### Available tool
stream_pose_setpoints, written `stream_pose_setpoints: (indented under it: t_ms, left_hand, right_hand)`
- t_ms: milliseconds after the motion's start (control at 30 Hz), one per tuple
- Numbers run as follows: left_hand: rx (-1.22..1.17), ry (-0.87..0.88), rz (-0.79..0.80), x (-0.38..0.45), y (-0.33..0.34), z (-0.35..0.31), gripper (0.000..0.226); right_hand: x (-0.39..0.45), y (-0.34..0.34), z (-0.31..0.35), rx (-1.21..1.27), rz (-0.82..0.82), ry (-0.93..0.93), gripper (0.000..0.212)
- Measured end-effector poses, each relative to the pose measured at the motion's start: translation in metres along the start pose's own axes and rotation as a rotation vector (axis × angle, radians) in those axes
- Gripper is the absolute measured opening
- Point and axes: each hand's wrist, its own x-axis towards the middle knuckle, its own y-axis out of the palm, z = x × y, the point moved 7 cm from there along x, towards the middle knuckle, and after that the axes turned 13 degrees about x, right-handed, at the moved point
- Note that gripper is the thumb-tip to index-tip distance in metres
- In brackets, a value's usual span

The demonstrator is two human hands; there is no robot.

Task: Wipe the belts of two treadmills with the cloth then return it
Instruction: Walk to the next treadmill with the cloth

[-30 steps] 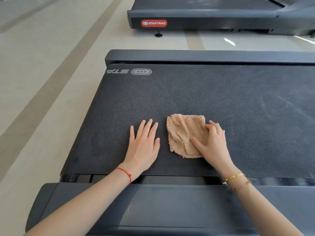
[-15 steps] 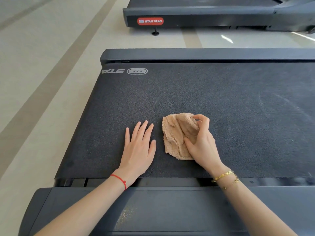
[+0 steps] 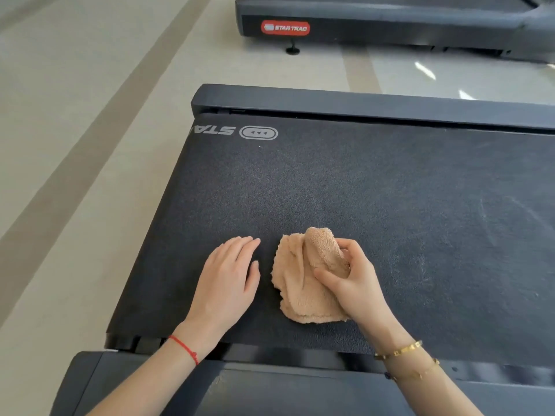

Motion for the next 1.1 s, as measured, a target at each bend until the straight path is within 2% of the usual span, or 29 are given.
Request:
stream_pose_setpoints:
  t_ms: [133, 333, 567, 900, 1100]
  left_hand:
    - [0.017, -0.051, 0.047, 0.0, -0.038, 0.017, 0.039]
    - [0.032, -0.131, 0.122, -0.008, -0.138, 0.021, 0.039]
    - [0.001, -0.259, 0.119, -0.047, -0.309, 0.013, 0.038]
    - [-0.002, -0.443, 0.082, -0.12, -0.563, -0.008, 0.035]
    - [-0.013, -0.524, 0.029, -0.17, -0.678, -0.028, 0.035]
  right_hand:
    - [-0.001, 0.013, 0.039, 0.0, 0.033, 0.056, 0.04]
    - [-0.021, 0.026, 0.134, 0.012, 0.106, 0.165, 0.042]
    - [-0.06, 0.034, 0.293, -0.008, 0.183, 0.218, 0.036]
    - [-0.162, 0.037, 0.516, 0.014, 0.292, 0.246, 0.037]
    - [-0.216, 0.032, 0.616, 0.028, 0.361, 0.234, 0.038]
